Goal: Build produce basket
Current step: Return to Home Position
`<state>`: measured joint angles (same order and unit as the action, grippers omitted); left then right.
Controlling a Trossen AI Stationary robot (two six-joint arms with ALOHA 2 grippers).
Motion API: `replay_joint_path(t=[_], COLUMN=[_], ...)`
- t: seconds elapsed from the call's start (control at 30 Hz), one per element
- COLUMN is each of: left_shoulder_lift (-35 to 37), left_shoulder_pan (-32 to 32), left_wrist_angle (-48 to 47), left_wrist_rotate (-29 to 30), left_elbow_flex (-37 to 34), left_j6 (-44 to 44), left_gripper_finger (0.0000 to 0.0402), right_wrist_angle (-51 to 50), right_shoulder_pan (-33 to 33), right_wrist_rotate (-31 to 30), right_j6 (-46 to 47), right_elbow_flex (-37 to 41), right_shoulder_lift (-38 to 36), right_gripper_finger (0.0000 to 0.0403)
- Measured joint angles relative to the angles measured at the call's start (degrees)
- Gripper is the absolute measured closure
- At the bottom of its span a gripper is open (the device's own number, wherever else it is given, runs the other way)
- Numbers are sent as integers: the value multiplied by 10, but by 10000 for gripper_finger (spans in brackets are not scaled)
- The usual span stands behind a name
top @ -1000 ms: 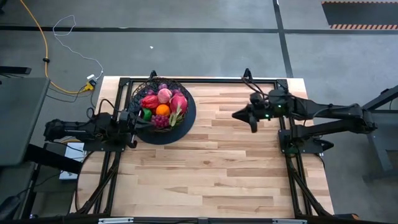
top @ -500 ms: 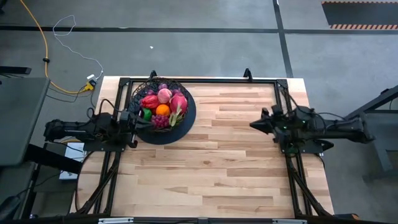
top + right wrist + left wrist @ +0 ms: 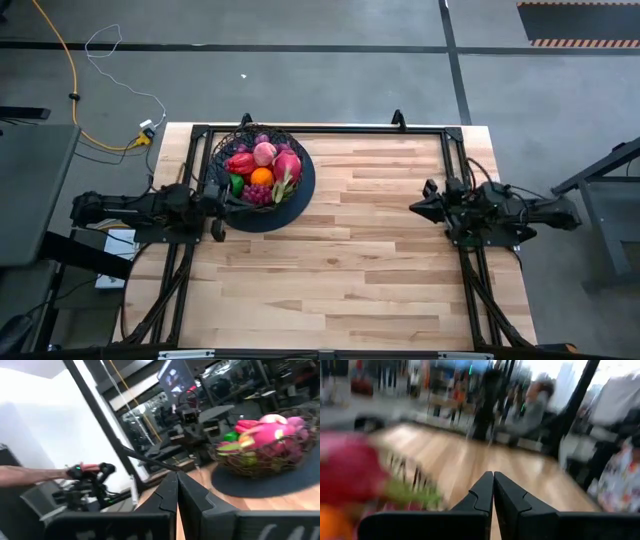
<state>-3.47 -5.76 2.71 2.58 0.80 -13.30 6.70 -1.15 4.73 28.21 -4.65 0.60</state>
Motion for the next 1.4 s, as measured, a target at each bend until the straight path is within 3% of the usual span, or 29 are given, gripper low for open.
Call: replay_joint_path(t=[0.37,0.73,1.1,1.4], left_shoulder_lift=[-2,-1,33,33], left_shoulder_pan=[0,0,2,25], left_wrist_angle=[-21,-21,-18,-21], left_wrist_rotate=[-13,-13,-13,-10], left_elbow_flex=[0,0,-1,-1], left_j6=[0,0,0,0], left_gripper_finger=[398,398,398,398], right_wrist_angle=[-46,-49,-49,-49], right_shoulder_pan=[-9,-9,-9,-9], right_wrist_rotate=[-125,-105,-102,-102], right_j6=[-63,-167,-88,-89], right_elbow_flex=[41,41,41,41], right_shoulder_lift=[-2,-3,-3,-2], right_gripper_finger=[403,403,403,403])
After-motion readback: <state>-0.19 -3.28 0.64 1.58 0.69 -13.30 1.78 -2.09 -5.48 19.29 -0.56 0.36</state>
